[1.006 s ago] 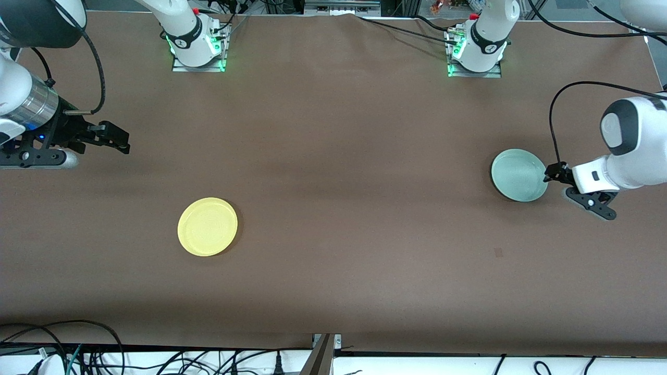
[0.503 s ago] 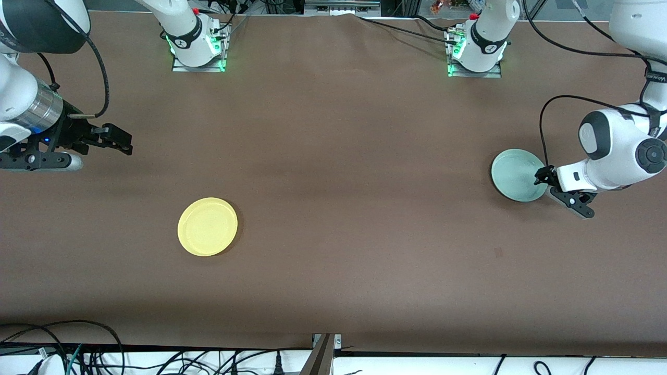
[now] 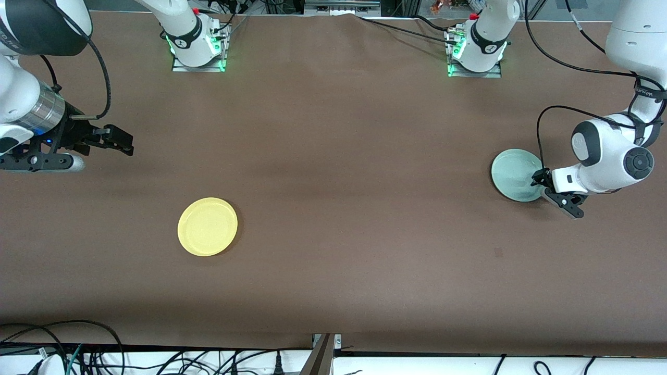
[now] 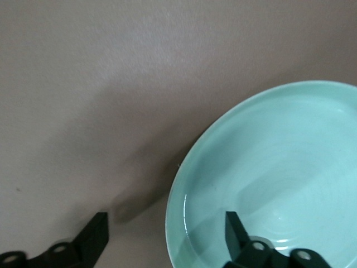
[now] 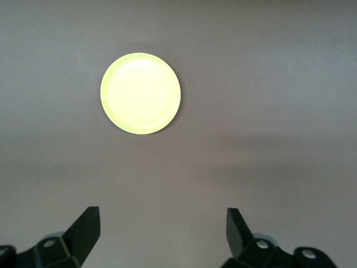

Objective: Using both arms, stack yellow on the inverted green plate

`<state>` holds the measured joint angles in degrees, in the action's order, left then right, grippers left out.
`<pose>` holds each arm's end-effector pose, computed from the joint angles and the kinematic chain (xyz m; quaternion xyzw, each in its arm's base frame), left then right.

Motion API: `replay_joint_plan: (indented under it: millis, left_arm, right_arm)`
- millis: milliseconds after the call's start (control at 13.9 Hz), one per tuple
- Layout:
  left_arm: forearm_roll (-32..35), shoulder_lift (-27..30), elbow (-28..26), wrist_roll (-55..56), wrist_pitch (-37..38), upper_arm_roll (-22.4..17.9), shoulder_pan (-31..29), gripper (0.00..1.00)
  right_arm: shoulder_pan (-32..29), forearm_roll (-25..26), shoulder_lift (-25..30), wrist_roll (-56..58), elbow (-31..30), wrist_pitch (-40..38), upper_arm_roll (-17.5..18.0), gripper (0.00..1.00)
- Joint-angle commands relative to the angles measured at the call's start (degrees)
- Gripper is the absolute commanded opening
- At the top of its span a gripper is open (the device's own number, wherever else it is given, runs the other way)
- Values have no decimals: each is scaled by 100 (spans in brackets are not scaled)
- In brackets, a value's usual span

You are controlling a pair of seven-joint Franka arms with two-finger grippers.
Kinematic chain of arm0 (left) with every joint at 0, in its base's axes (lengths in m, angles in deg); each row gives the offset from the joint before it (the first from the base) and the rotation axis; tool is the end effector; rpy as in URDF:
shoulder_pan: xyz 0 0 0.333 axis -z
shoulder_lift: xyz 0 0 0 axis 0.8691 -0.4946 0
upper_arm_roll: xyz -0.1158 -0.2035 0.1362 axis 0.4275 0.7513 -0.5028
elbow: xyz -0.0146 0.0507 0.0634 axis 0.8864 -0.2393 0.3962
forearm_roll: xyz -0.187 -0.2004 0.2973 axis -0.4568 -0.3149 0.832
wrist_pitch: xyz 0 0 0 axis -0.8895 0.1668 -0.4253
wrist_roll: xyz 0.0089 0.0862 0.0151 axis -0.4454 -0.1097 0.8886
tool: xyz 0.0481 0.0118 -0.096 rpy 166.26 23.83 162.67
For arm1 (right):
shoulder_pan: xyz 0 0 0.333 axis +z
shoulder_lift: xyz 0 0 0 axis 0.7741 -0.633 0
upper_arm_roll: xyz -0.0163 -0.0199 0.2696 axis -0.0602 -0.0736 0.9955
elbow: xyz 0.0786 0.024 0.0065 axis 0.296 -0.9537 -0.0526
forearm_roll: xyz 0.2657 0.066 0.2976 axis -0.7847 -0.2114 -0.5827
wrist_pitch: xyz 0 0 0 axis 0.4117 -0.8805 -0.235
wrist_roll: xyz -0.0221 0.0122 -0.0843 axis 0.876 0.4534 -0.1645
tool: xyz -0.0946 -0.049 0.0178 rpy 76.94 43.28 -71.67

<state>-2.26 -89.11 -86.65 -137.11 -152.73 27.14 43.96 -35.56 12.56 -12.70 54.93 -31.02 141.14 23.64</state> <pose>0.5362 0.1594 0.1200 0.9417 -0.3302 -0.0585 0.0263 0.5988 0.0602 0.5134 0.9997 0.0033 -0.0207 0.0081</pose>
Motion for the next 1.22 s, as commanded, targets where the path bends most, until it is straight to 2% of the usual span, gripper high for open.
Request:
replay_joint_plan:
  millis: [0, 431, 575, 646, 790, 934, 1149]
  left_arm:
    - [112, 73, -49, -322, 22, 111, -109, 0]
    - [103, 126, -5, -517, 40, 128, -109, 0]
    - [103, 301, 3, -473, 127, 155, -57, 0]
    - [103, 432, 56, -447, 345, 303, -57, 0]
    - [103, 539, 467, -429, 977, 549, -39, 0]
    - [112, 531, 1125, -377, 1767, 865, 31, 0]
    - [523, 495, 2136, 524, 3007, 902, 793, 0]
  right_arm:
    - [4, 9, 30, -10, -48, 62, -5, 100]
    - [4, 9, 30, -1, -48, 62, -14, 100]
    - [4, 9, 30, -1, -48, 62, -14, 100]
    - [4, 9, 22, -1, -48, 70, -14, 100]
    - [4, 18, -5, -1, -39, 79, -14, 100]
    - [4, 18, -5, -1, -39, 123, -14, 100]
    - [-5, 18, -40, -1, -39, 193, -14, 100]
